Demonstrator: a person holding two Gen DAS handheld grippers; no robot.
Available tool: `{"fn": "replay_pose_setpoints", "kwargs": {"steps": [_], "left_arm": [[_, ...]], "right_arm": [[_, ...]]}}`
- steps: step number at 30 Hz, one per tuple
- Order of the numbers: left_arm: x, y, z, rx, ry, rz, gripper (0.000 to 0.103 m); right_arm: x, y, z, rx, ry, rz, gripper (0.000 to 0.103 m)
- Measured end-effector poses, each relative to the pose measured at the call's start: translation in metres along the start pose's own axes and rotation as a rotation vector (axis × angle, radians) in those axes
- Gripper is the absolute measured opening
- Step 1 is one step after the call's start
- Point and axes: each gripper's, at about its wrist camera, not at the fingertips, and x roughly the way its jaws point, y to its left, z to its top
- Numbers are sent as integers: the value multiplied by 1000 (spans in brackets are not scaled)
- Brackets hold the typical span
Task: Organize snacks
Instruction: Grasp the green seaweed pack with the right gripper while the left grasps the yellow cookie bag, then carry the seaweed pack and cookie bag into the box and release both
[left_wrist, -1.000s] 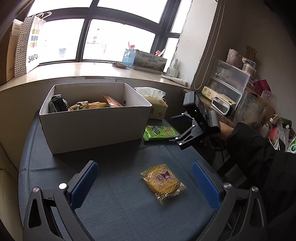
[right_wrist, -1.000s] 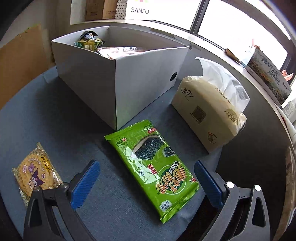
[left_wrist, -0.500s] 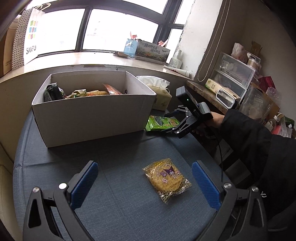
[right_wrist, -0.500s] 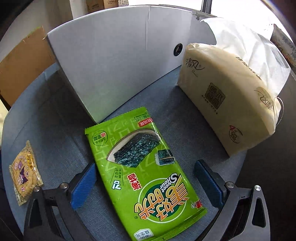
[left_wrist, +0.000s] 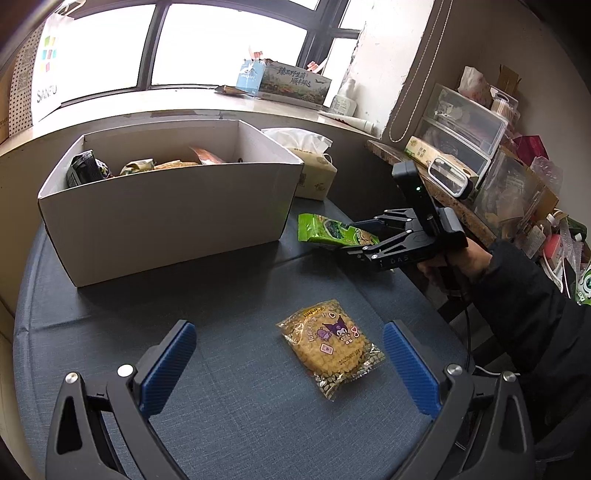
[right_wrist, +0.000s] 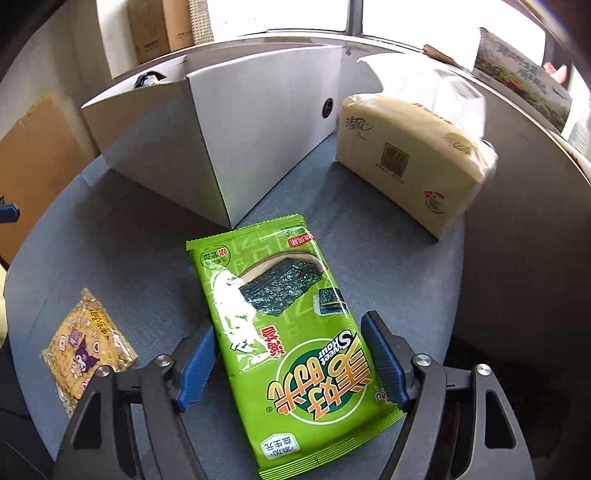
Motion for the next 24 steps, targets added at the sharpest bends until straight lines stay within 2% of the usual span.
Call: {"fn": "replay_pose_setpoints", "kwargs": {"steps": [2, 5, 8, 11, 17, 19, 20, 21, 24], "left_arm": [[15, -5, -1, 19, 35, -17, 103], [41, -15, -3, 31, 94, -38, 103], [68, -29, -3, 46, 157, -59, 103], [95, -40, 0, 39, 210, -46, 103], [126, -62, -5, 134, 279, 113, 102], [123, -67, -9, 175, 264, 140, 97], [121, -69, -10, 194, 258, 164, 82], [118, -69, -10, 200, 251, 158, 73], [111, -65, -12, 187, 245, 145, 72]], "right_arm": [[-23, 5, -12, 72, -54, -5, 80], [-61, 16, -33, 162, -127, -70, 80], [-96, 27, -51, 241, -191, -99, 80], [-121, 36, -71, 317, -244, -82, 80], [-138, 46, -90, 351, -268, -86, 80], [-138, 52, -92, 330, -266, -88, 80], [-138, 55, -93, 323, -263, -92, 80], [-135, 57, -93, 318, -259, -86, 80], [-128, 61, -90, 320, -255, -62, 80]]}}
